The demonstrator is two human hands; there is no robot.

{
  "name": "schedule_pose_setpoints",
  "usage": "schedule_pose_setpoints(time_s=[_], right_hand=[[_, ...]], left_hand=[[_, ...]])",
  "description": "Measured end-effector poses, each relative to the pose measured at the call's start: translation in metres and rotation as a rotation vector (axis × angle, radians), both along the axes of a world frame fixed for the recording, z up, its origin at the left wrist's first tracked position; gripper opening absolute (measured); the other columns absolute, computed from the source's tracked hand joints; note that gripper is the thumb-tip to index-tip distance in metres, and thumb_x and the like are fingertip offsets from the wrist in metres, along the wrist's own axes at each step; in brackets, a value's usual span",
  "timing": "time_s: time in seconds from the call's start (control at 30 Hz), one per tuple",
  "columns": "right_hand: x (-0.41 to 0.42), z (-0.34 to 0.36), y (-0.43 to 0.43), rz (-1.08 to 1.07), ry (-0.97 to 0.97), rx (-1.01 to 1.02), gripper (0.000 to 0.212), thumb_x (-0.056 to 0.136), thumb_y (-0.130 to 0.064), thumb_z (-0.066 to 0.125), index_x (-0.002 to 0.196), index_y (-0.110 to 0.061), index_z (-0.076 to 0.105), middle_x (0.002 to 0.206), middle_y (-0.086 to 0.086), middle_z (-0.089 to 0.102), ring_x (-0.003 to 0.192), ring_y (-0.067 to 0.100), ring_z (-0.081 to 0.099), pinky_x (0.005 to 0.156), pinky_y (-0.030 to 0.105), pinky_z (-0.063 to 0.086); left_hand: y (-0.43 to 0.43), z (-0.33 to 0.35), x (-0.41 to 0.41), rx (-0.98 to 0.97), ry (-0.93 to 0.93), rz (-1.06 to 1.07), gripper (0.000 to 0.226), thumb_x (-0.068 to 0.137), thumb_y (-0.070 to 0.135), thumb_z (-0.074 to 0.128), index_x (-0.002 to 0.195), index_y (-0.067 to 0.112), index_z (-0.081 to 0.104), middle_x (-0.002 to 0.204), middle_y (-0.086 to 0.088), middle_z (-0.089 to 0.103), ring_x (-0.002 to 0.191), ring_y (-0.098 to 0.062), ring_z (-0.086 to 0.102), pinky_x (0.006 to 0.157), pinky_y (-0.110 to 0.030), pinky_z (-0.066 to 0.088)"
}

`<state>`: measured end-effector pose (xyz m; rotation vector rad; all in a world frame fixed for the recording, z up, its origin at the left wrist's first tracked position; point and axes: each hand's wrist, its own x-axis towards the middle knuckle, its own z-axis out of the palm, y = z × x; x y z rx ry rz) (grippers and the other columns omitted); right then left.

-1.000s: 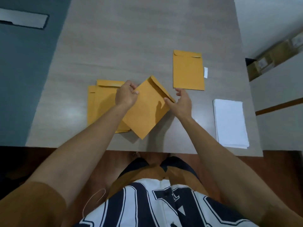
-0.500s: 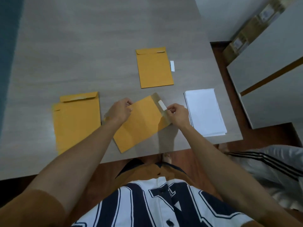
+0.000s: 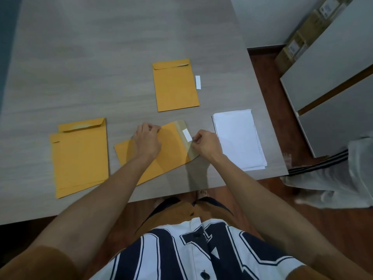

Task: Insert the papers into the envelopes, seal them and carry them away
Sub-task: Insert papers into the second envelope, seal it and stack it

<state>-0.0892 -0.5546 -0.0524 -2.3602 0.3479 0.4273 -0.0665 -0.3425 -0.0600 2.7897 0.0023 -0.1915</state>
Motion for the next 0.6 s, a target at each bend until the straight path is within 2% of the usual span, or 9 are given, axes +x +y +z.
schedule_pose_setpoints(time_s=[0.17, 0.27, 0.4, 0.47, 0.5, 0.57, 0.6], right_hand=[[0.005, 0.011, -0.018, -0.068, -0.019, 0.107, 0.012, 0.077, -0.027, 0.075, 0.084, -0.021, 0.067, 0.077, -0.009, 0.066, 0.077, 0.008, 0.063, 0.068, 0.023, 0.051], [0.009, 0.020, -0.040, -0.170, -0.072, 0.108, 0.014, 0.077, -0.029, 0.073, 0.084, -0.019, 0.068, 0.073, -0.007, 0.067, 0.076, 0.011, 0.065, 0.068, 0.026, 0.053], [0.010, 0.027, -0.088, -0.310, -0.083, -0.043, 0.021, 0.082, -0.031, 0.072, 0.097, -0.016, 0.069, 0.094, 0.002, 0.071, 0.088, 0.017, 0.065, 0.075, 0.024, 0.048], [0.008, 0.024, -0.116, -0.366, -0.015, -0.117, 0.036, 0.081, -0.036, 0.073, 0.107, -0.012, 0.068, 0.109, 0.006, 0.069, 0.101, 0.022, 0.063, 0.081, 0.027, 0.048], [0.006, 0.022, -0.128, -0.382, 0.031, -0.160, 0.046, 0.080, -0.042, 0.073, 0.113, -0.011, 0.066, 0.116, 0.009, 0.066, 0.108, 0.026, 0.061, 0.086, 0.032, 0.049], [0.001, 0.018, -0.148, -0.393, 0.109, -0.249, 0.065, 0.074, -0.055, 0.073, 0.121, -0.011, 0.059, 0.125, 0.012, 0.060, 0.118, 0.031, 0.055, 0.093, 0.039, 0.049], [-0.002, 0.017, -0.155, -0.398, 0.130, -0.278, 0.072, 0.072, -0.059, 0.073, 0.123, -0.011, 0.057, 0.128, 0.013, 0.056, 0.122, 0.032, 0.052, 0.095, 0.041, 0.048]], left_hand=[[-0.041, 0.015, 0.008, -0.066, -0.052, -0.106, 0.041, 0.084, 0.016, 0.064, 0.124, 0.014, 0.062, 0.115, -0.008, 0.056, 0.112, -0.029, 0.048, 0.095, -0.038, 0.040], [-0.072, 0.022, 0.011, -0.158, -0.032, -0.147, 0.039, 0.085, 0.017, 0.063, 0.123, 0.009, 0.063, 0.113, -0.010, 0.059, 0.111, -0.030, 0.050, 0.093, -0.038, 0.043], [-0.122, 0.030, 0.009, -0.324, 0.090, -0.141, 0.032, 0.086, 0.015, 0.060, 0.116, 0.007, 0.066, 0.107, -0.010, 0.062, 0.103, -0.026, 0.057, 0.088, -0.033, 0.045], [-0.146, 0.031, 0.005, -0.375, 0.183, -0.102, 0.029, 0.085, 0.014, 0.059, 0.110, 0.001, 0.066, 0.107, -0.015, 0.062, 0.103, -0.030, 0.058, 0.086, -0.032, 0.043], [-0.156, 0.030, 0.003, -0.398, 0.233, -0.069, 0.029, 0.084, 0.015, 0.059, 0.104, -0.004, 0.065, 0.107, -0.022, 0.062, 0.103, -0.036, 0.058, 0.084, -0.036, 0.045], [-0.172, 0.026, 0.000, -0.421, 0.326, 0.006, 0.036, 0.078, 0.022, 0.060, 0.093, -0.010, 0.058, 0.111, -0.032, 0.059, 0.100, -0.043, 0.058, 0.076, -0.042, 0.049], [-0.179, 0.023, -0.001, -0.409, 0.368, 0.037, 0.038, 0.074, 0.028, 0.060, 0.086, -0.008, 0.057, 0.112, -0.032, 0.059, 0.098, -0.043, 0.060, 0.070, -0.040, 0.048]])
